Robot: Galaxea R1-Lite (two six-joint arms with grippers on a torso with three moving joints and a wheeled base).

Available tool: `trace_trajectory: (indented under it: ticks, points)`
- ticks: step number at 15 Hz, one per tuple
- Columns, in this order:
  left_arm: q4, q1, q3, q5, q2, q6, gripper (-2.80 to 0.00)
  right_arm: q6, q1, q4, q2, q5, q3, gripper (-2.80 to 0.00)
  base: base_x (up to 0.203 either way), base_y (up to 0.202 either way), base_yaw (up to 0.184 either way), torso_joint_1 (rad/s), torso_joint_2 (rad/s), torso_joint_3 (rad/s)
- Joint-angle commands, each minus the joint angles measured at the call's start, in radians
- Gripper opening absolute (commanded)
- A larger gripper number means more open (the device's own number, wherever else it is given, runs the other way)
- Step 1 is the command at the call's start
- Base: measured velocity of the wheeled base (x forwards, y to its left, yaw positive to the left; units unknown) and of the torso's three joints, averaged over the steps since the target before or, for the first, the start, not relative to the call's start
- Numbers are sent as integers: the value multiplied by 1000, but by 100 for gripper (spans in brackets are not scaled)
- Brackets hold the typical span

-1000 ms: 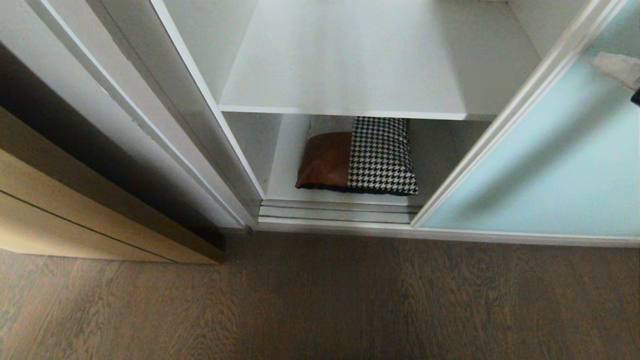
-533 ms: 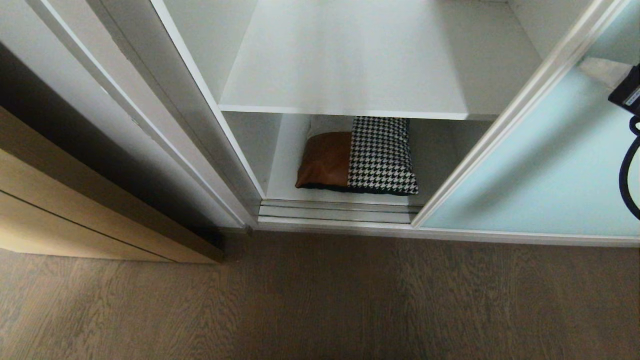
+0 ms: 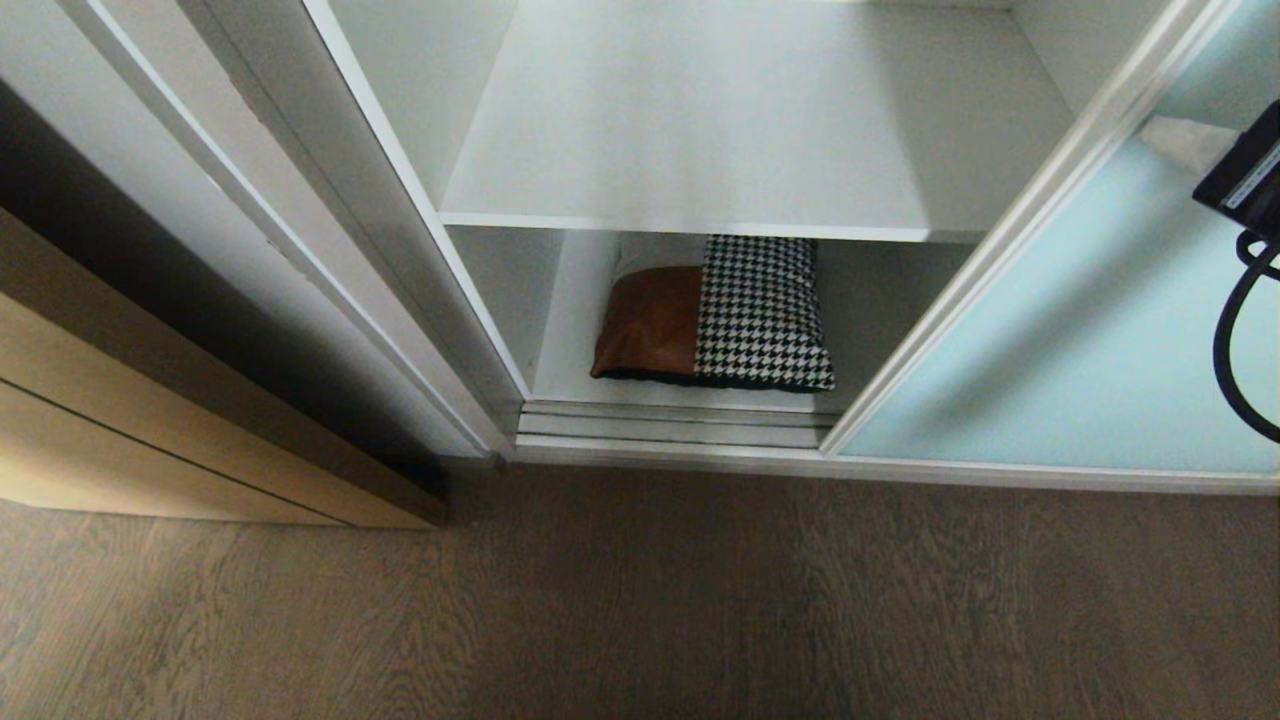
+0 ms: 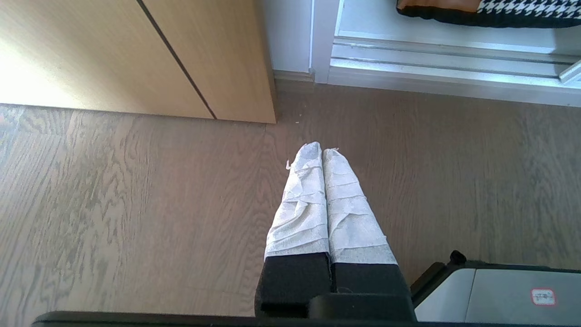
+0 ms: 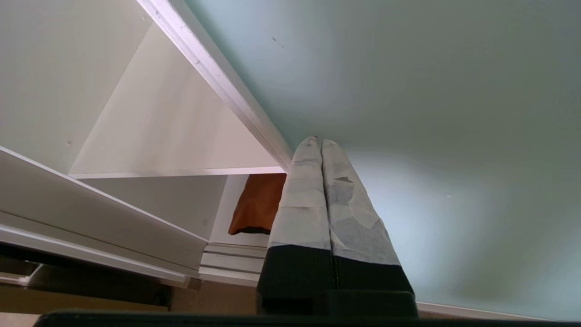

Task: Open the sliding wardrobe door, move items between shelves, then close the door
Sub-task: Close the door

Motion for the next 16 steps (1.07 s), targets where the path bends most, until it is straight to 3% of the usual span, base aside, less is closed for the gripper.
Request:
trace_trajectory:
  ticks: [1, 10, 13, 16]
  points:
    - [0, 1, 0, 1, 2, -1, -280, -3, 21, -3, 10, 0, 3, -280, 0, 0, 0, 0, 0, 0]
    - [0, 1, 0, 1, 2, 0, -280, -5, 197, -4, 57, -53, -3, -280, 0, 0, 0, 0, 0, 0]
    - [0, -1, 0, 1, 2, 0, -280, -15, 312, 0, 75, -61, -26, -280, 0, 0, 0, 0, 0, 0]
    - [0, -1, 0, 1, 2, -2, -280, -73, 461, -1, 80, -126, -37, -280, 0, 0, 0, 0, 0, 0]
